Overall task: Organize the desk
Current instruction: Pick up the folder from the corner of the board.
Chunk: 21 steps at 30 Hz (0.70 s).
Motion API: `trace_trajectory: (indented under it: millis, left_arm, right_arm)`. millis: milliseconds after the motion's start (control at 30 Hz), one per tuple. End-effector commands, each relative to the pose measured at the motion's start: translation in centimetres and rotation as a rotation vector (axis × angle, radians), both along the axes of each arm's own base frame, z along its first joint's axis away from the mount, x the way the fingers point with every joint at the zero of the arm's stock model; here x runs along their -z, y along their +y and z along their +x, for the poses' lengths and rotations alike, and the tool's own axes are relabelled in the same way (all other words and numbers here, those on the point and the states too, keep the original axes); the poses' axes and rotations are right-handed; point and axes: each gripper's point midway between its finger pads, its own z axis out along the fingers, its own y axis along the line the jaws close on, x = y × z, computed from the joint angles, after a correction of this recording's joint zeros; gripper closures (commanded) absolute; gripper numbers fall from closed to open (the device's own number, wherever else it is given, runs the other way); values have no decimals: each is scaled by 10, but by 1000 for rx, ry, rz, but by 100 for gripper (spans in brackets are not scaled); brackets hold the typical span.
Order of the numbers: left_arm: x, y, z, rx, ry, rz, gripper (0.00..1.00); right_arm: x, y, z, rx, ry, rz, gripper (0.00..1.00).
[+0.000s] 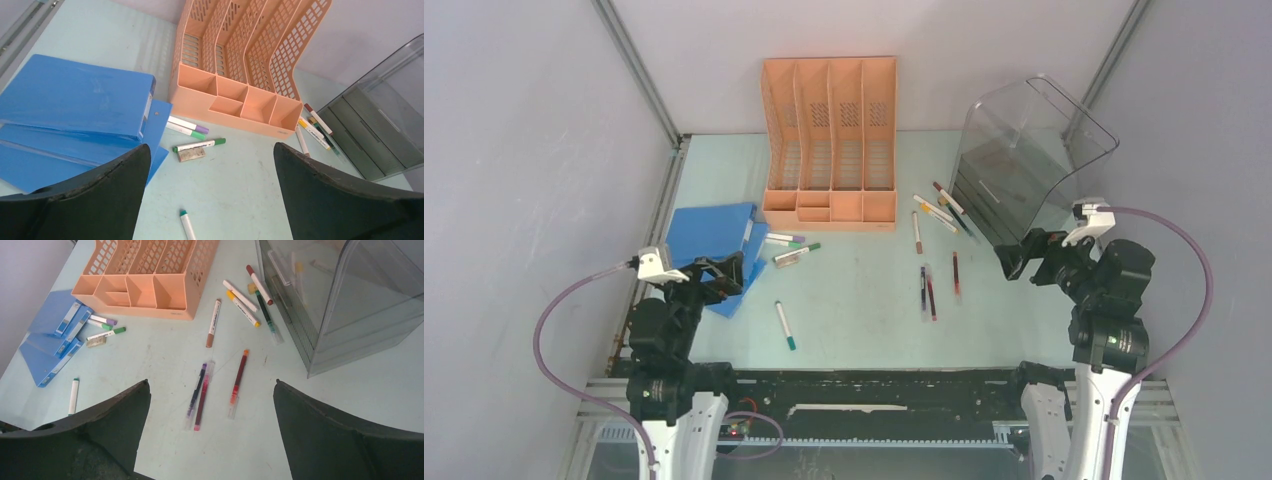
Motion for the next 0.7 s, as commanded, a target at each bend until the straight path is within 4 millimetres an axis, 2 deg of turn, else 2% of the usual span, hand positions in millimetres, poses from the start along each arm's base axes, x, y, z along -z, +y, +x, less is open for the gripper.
trace_trajectory:
  millis: [0,167,300,367,500,667]
  left_arm:
    - [-1,-6,-1,33,-12,-29,0]
    - [7,-11,8,55,39,-59,0]
    - [20,-11,19,53,123,-88,0]
    - [30,-10,24,43,180,-88,0]
    - [49,-2,31,10,305,-62,0]
    - [68,15,40,-58,453,18,0]
  right_arm:
    - [-4,-1,5,8,-37,9,0]
    - [14,11,10,-127,-56,-59,0]
    - [40,34,8,-304,-69,-179,0]
    - [52,46,3,-398,-72,-222,0]
    - [67,65,-22,-611,-98,-276,0]
    - [71,66,-29,-633,-131,-309,0]
